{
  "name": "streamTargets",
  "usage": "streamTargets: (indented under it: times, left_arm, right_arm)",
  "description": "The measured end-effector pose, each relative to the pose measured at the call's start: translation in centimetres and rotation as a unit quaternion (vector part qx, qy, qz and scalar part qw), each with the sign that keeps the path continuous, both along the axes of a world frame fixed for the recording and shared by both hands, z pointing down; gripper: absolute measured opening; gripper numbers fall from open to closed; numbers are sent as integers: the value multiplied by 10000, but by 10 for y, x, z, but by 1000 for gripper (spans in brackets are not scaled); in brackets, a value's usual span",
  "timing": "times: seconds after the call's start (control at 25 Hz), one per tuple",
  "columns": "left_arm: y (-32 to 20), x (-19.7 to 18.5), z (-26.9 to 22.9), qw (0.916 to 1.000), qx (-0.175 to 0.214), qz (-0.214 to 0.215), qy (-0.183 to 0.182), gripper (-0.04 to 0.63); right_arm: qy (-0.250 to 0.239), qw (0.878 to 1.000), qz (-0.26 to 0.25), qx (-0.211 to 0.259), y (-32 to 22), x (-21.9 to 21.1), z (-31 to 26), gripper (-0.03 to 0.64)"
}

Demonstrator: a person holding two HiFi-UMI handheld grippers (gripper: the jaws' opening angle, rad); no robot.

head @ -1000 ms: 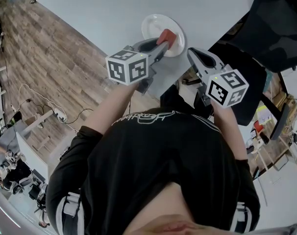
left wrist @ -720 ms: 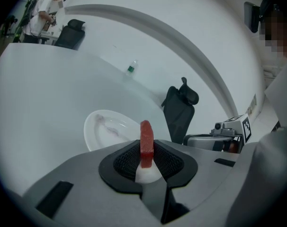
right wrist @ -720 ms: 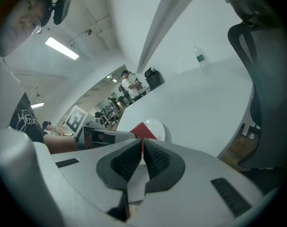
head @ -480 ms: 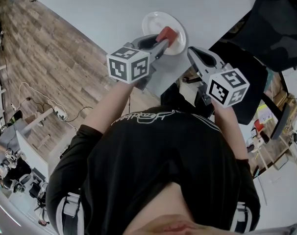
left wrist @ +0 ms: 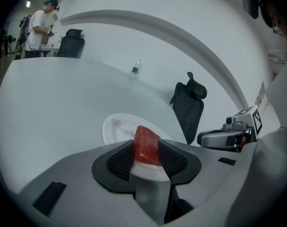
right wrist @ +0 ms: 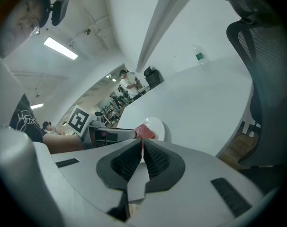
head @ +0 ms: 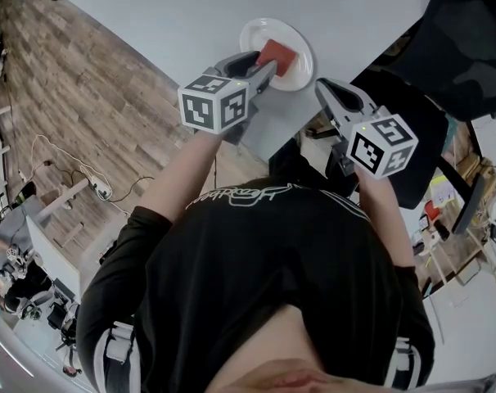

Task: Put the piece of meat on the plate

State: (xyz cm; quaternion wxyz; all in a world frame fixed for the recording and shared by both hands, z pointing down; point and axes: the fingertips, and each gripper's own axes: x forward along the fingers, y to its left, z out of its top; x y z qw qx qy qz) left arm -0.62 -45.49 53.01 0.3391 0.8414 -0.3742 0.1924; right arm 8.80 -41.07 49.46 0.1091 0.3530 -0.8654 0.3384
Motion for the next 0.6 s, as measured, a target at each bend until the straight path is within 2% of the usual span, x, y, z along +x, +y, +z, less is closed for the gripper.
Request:
streamTargets:
  times: [0.2,0.6]
  left_arm:
    - [-3,-2,0,9999,69,-14,-95,159]
    - [5,-4,-20,9998,175,103,42,181]
  right_arm:
    - [-10,10000,-4,-11,0,-1,0,17]
    - [-16,9999,-57,104,-1,-2,-7,17]
